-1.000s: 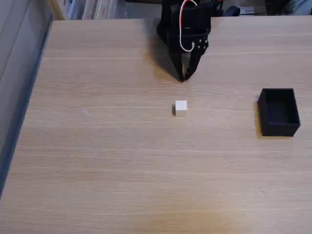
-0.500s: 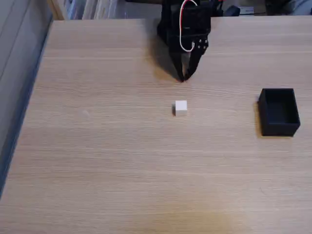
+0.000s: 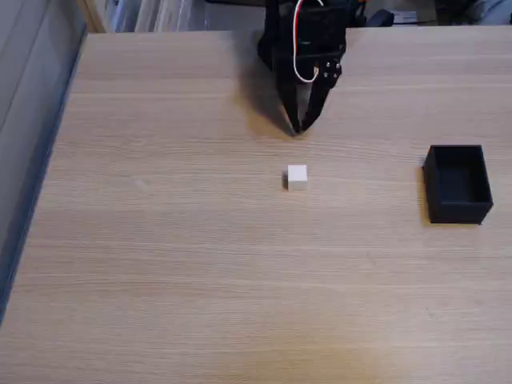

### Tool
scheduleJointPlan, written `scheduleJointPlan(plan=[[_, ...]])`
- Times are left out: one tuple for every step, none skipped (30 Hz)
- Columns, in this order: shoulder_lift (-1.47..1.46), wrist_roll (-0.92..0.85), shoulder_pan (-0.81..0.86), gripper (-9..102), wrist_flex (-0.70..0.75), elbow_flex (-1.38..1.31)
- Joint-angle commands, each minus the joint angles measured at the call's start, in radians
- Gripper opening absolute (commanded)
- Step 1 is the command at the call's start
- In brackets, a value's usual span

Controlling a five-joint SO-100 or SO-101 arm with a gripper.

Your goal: Pick a white block and place it in the black box.

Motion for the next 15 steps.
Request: scheduleJointPlan(plan=[[-0.135,-0.02,0.012,0,-0.075,-0.098],[-0.179,-0.02,0.017,0,-0.098,-0.12],[-0.225,-0.018,0.023,0,-0.118,-0.143],[-0.27,-0.015,0.029,1,-0.137,-0.163],[-0.313,-0.012,0.037,2,-0.156,-0.181],[-0.354,-0.012,0.044,4,-0.175,-0.198],[-0.393,-0.014,0.054,6,-0.193,-0.213],[-0.428,-0.017,0.063,8,-0.215,-0.225],[-0.459,-0.017,0.071,10,-0.236,-0.235],[-0.488,-0.015,0.08,11,-0.256,-0.244],[-0.512,-0.02,0.089,13,-0.275,-0.25],[-0.532,-0.023,0.098,15,-0.291,-0.255],[-0.554,-0.032,0.106,17,-0.308,-0.258],[-0.572,-0.034,0.114,18,-0.327,-0.261],[-0.594,-0.034,0.118,20,-0.345,-0.264]])
